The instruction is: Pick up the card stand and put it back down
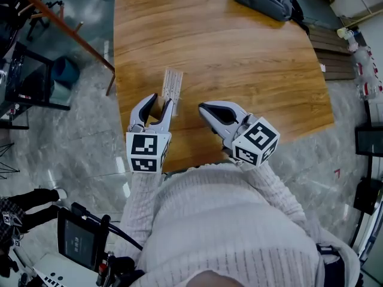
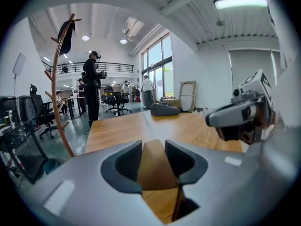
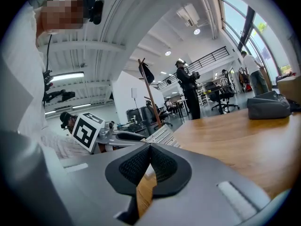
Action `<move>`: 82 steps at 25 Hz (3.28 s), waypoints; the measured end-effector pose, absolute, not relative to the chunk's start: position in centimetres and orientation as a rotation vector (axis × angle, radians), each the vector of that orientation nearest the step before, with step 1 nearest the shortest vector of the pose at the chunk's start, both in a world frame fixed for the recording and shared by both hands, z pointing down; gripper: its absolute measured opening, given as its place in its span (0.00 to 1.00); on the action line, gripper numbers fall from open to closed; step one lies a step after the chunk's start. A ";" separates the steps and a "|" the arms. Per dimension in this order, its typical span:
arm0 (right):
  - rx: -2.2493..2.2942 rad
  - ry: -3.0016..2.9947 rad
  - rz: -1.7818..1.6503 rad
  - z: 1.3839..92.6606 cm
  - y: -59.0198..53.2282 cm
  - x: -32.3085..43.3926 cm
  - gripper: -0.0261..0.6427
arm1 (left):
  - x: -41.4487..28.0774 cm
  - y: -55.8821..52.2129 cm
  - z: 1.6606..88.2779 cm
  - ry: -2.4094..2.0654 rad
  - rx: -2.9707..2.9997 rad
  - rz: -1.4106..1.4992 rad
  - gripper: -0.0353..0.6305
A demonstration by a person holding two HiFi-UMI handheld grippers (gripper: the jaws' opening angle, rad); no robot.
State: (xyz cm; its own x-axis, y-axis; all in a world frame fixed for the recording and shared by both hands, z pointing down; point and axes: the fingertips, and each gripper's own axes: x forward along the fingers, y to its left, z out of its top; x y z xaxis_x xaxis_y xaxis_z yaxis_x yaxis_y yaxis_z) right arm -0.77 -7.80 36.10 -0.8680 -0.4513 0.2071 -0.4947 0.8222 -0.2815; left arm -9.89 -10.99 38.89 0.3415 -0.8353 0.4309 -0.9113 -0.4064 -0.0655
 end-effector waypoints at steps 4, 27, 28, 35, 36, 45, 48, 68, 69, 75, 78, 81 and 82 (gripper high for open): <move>0.745 -2.875 0.504 35.9 -8.2 -0.7 0.03 | -9.8 -11.3 38.6 -1.587 2.412 0.581 0.29; 0.658 -2.794 0.626 38.3 -8.5 -2.8 0.03 | -10.0 -13.4 41.2 -1.508 2.439 0.595 0.29; 0.658 -2.789 0.643 38.6 -8.6 -2.9 0.03 | -10.0 -13.7 41.3 -1.505 2.444 0.589 0.29; 0.644 -2.719 0.737 41.6 -8.9 -3.3 0.03 | -10.3 -15.8 42.5 -1.496 2.497 0.544 0.29; 0.647 -2.712 0.757 41.9 -8.9 -3.3 0.03 | -10.4 -16.1 42.7 -1.506 2.498 0.544 0.29; 0.641 -2.674 0.820 43.3 -8.4 -2.9 0.03 | -9.7 -17.1 43.7 -1.541 2.542 0.527 0.29; 0.643 -2.671 0.818 43.4 -8.6 -2.8 0.03 | -9.8 -16.4 43.8 -1.543 2.542 0.516 0.29; 0.621 -2.677 0.813 43.9 -7.5 -3.4 0.03 | -10.5 -10.2 46.6 -1.519 2.461 0.540 0.29; 0.623 -2.676 0.815 44.0 -7.4 -3.4 0.03 | -10.4 -9.9 46.9 -1.504 2.466 0.559 0.29; 0.629 -2.672 0.820 44.2 -7.0 -3.4 0.03 | -10.4 -9.0 48.9 -1.475 2.425 0.601 0.28; 0.625 -2.668 0.817 44.4 -6.7 -3.4 0.03 | -10.5 -9.0 49.9 -1.455 2.404 0.640 0.27; 0.612 -2.661 0.800 44.4 -6.3 -3.6 0.03 | -10.6 -8.9 50.7 -1.444 2.399 0.692 0.25; 0.608 -2.660 0.795 44.4 -6.3 -3.7 0.03 | -10.7 -9.0 50.8 -1.445 2.398 0.694 0.25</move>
